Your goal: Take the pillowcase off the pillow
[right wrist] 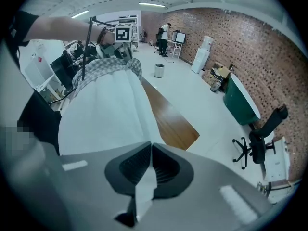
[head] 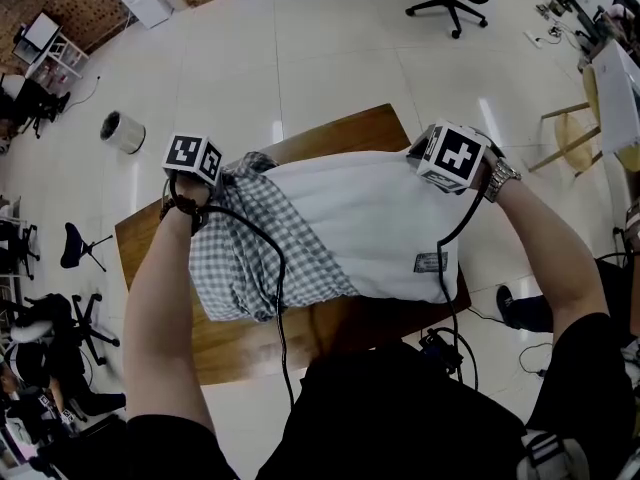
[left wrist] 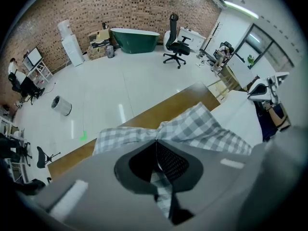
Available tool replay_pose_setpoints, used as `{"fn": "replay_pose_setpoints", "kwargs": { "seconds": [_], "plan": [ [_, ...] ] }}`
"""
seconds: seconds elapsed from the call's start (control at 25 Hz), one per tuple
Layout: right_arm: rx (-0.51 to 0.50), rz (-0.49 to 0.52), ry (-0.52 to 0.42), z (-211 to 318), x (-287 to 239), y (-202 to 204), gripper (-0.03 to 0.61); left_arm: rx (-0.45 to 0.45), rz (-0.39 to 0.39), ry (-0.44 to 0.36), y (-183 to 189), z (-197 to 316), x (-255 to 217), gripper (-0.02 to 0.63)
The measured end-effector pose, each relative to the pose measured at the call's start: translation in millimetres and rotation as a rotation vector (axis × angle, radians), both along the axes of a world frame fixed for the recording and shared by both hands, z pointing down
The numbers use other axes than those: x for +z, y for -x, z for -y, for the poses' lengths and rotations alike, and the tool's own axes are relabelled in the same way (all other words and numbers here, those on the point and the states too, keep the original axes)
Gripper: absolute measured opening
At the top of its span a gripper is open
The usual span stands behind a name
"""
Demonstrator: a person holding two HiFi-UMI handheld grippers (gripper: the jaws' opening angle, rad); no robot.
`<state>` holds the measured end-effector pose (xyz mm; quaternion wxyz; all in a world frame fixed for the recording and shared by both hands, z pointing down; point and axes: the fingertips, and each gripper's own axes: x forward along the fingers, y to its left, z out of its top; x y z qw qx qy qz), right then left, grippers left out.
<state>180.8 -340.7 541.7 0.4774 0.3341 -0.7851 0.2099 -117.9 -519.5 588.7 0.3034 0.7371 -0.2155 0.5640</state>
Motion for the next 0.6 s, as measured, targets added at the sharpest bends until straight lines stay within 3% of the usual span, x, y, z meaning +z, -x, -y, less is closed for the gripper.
{"fn": "replay_pose_setpoints", "kwargs": {
  "seconds": [0.28, 0.52, 0.6],
  "plan": [
    [-0.003, -0.027, 0.004, 4.5, 8.2, -0.4, 0.006, -0.003, -0.013, -0.035, -0.6, -4.2, -4.7, 0.011],
    [-0.02, -0.029, -0.033, 6.9, 15.4, 5.1, 0.014, -0.021, -0.144, -0.107, -22.4, -12.6, -16.9, 0.015],
    [-0.028, -0.023, -0.074, 10.1, 16.6, 9.2, 0.05, -0.02, -0.182, -0.152, -28.1, -12.0, -25.1, 0.035]
  ]
}}
